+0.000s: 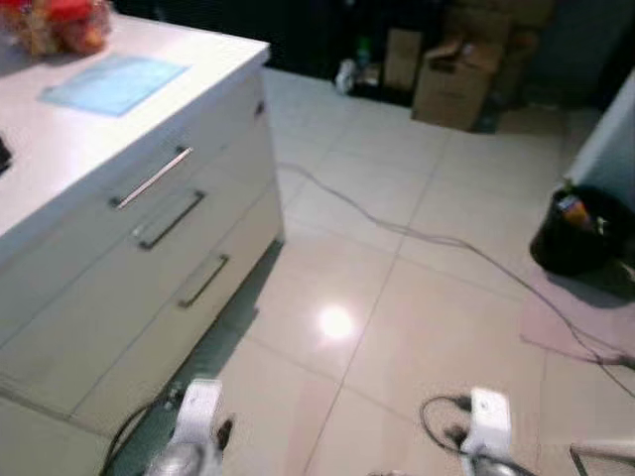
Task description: Kitchen organization
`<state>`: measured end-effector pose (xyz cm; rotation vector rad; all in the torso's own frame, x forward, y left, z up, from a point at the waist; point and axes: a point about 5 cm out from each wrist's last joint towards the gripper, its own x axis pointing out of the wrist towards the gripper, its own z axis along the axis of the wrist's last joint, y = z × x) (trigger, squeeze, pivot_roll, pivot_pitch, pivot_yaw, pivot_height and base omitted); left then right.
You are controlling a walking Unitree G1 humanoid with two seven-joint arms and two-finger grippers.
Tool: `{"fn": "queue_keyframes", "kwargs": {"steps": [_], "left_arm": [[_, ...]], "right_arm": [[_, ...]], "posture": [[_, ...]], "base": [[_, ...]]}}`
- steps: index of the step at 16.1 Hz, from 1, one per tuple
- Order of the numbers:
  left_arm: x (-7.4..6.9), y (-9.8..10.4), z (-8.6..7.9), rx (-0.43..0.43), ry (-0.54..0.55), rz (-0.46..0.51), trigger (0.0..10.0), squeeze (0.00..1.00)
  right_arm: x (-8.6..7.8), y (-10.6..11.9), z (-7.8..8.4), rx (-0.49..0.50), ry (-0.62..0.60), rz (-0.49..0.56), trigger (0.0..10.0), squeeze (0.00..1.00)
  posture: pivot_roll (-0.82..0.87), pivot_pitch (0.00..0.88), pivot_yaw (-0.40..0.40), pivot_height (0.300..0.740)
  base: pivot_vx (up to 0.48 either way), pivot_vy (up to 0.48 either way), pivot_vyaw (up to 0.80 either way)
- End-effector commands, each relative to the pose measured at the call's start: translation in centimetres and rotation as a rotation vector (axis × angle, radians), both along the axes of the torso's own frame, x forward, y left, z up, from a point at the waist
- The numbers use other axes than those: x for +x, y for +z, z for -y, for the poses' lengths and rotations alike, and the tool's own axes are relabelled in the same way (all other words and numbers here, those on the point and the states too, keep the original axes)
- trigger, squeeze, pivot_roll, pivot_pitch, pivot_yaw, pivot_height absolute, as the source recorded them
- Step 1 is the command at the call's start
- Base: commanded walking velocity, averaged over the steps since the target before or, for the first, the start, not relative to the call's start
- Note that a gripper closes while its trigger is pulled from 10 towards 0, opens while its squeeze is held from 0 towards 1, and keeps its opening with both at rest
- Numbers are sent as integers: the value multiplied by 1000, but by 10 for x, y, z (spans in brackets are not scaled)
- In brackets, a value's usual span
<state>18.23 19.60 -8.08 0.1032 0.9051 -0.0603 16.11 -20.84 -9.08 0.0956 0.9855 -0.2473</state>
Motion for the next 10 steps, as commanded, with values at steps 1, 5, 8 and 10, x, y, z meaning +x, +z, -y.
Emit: {"fn": "queue_keyframes", "kwargs": {"steps": [1, 5, 8, 10], "left_arm": [[-13, -5, -10, 30, 9, -45, 10000, 0], [-15, -6, -8, 31, -5, -53, 10000, 0], [-17, -7, -8, 32, -5, -57, 10000, 0], [-17, -7, -8, 34, -9, -60, 10000, 0]], "right_arm": [[5, 1, -5, 5, 0, 5, 10000, 0], [5, 1, -5, 13, -8, 7, 10000, 0], [5, 1, -5, 20, -19, 7, 10000, 0], [5, 1, -5, 19, -24, 8, 10000, 0]], "posture": [[64, 80, 34, 740], [67, 79, 35, 740], [66, 76, 37, 740], [65, 75, 37, 740]], "base": [[405, 0, 0], [406, 0, 0], [402, 0, -248], [409, 0, -744]]}}
